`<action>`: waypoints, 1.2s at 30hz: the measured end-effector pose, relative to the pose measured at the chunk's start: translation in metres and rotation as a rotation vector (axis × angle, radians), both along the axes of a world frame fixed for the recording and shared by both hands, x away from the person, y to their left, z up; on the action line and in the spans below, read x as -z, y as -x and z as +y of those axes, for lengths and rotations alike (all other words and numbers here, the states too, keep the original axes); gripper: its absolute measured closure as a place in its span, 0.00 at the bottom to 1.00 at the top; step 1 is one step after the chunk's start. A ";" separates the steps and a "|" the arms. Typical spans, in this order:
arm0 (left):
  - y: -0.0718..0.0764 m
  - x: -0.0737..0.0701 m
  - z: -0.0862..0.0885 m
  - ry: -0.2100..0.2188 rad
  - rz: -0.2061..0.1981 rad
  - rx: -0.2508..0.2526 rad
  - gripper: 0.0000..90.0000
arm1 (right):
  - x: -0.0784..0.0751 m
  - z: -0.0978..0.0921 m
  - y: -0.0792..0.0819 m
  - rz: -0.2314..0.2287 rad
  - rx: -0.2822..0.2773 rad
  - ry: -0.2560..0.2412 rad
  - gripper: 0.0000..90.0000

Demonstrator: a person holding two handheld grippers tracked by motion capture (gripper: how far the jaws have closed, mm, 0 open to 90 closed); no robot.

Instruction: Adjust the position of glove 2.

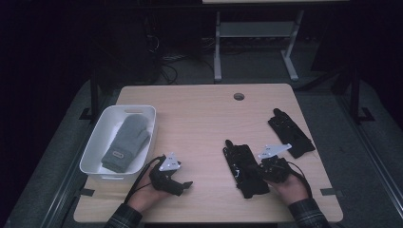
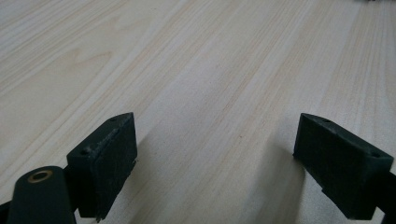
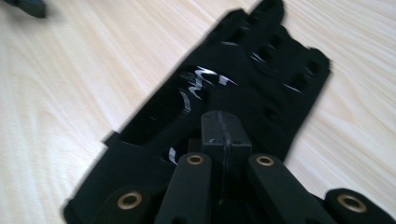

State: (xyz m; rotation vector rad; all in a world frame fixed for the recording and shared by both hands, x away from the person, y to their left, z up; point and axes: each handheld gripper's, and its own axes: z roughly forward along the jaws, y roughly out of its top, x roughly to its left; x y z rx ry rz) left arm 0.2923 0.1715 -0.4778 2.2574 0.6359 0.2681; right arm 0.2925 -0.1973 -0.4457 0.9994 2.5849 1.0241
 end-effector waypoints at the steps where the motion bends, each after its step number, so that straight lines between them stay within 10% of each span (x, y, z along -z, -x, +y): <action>1: 0.000 0.000 0.000 0.002 0.000 -0.001 0.14 | 0.001 -0.004 -0.002 0.000 0.008 0.000 1.00; 9: 0.000 0.000 0.000 -0.003 0.004 -0.001 0.14 | 0.014 -0.007 -0.010 0.046 0.015 0.038 1.00; 36: 0.000 0.000 0.000 -0.007 -0.001 0.003 0.14 | 0.014 0.072 -0.012 0.045 -0.188 0.040 1.00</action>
